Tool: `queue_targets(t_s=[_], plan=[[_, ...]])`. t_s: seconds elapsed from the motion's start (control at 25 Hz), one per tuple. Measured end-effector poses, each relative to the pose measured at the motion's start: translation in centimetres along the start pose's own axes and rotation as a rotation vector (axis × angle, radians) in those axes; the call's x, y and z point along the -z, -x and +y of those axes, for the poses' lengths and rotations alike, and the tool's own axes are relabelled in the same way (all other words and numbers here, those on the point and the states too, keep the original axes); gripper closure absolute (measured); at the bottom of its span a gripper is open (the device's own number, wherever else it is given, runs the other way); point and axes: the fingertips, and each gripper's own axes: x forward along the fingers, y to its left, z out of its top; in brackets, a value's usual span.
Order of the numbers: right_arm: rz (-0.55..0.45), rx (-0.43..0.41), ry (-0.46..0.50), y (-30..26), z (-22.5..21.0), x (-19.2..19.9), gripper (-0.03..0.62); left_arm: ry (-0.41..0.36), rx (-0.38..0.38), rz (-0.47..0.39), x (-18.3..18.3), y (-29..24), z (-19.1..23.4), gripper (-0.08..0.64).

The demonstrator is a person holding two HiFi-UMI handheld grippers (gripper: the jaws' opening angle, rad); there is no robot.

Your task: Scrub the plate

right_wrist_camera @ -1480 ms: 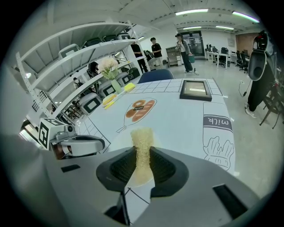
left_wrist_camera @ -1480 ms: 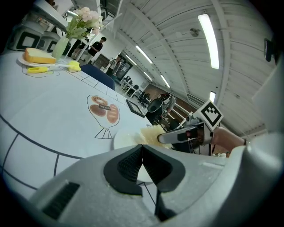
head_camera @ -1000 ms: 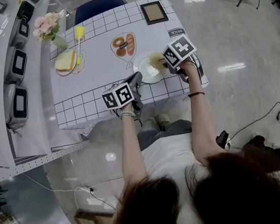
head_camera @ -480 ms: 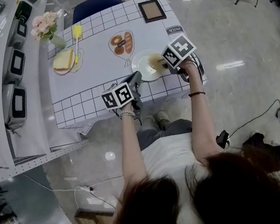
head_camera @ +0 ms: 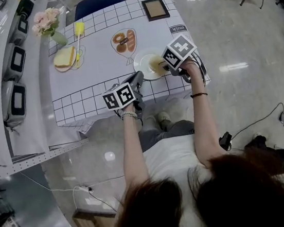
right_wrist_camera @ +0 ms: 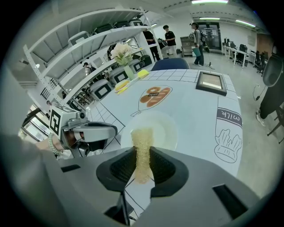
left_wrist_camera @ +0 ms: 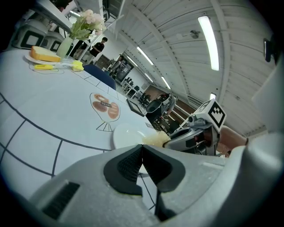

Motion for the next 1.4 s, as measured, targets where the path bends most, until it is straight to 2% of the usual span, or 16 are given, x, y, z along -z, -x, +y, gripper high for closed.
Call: queue_targets(t_s=[0.84,1.4], plan=[[0.09,-0.065,0.132,-2.8,3.8,-1.3,0.514,0.037,-0.058,-0.065,-0.3,2.4,1.4,0.549],[0.072,-0.06,0.189,-4.2,4.4,-3.1,0.514,0.058,-0.09,-0.109,-1.0,3.5,2.5,0.549]])
